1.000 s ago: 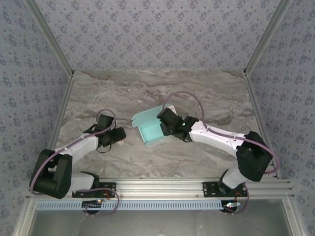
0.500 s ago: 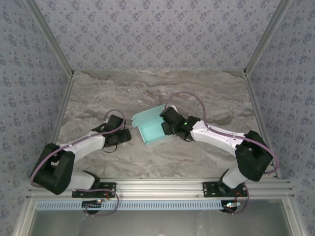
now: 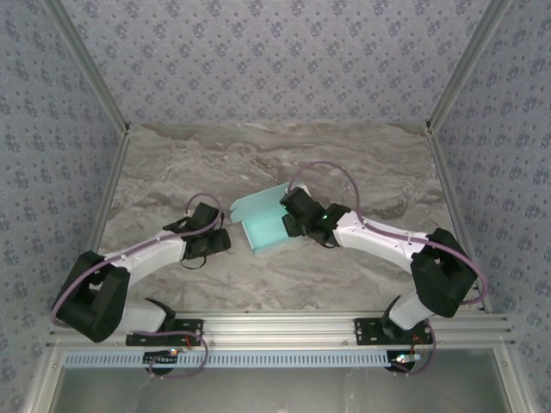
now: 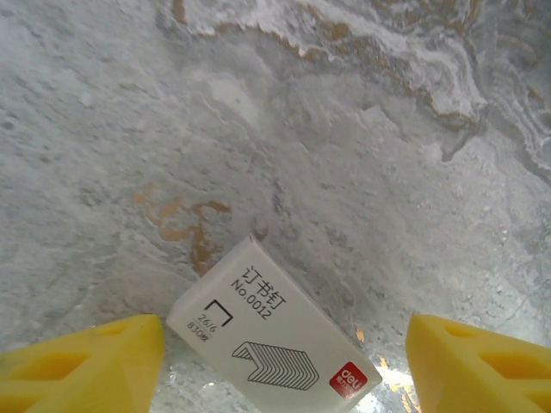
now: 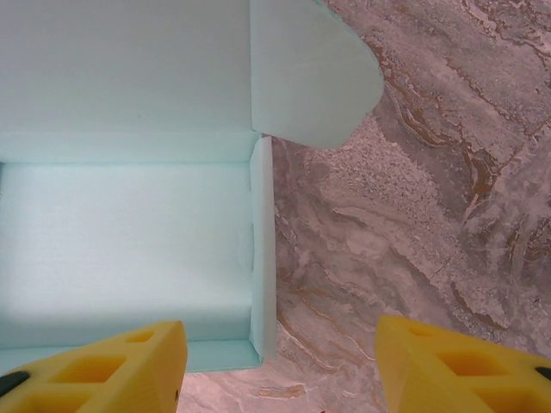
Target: Fold the paper box
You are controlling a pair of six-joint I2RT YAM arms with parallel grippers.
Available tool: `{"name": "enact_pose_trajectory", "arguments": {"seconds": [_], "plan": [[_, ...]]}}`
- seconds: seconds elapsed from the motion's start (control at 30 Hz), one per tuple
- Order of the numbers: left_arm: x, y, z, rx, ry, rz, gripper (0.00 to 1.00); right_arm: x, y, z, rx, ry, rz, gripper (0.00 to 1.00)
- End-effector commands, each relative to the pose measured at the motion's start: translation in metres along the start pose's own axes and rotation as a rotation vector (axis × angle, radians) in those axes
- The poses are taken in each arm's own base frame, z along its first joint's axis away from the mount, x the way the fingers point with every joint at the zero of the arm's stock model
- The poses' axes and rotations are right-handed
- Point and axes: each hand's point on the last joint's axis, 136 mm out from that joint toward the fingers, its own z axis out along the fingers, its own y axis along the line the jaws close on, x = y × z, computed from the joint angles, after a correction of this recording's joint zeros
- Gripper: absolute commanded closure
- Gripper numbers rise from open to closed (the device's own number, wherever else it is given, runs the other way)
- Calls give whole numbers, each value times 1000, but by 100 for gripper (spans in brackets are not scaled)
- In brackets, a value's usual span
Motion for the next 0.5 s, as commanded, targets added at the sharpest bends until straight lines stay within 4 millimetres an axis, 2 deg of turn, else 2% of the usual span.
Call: {"name": "enact_pose_trajectory", "arguments": {"seconds": [0.0, 0.47], "plan": [[2, -9, 3, 24, 26, 4, 32, 7, -3, 4, 13, 19, -7, 38], [-5, -36, 9, 64, 35, 80, 42, 10, -7, 5, 31, 28, -11, 38]]}}
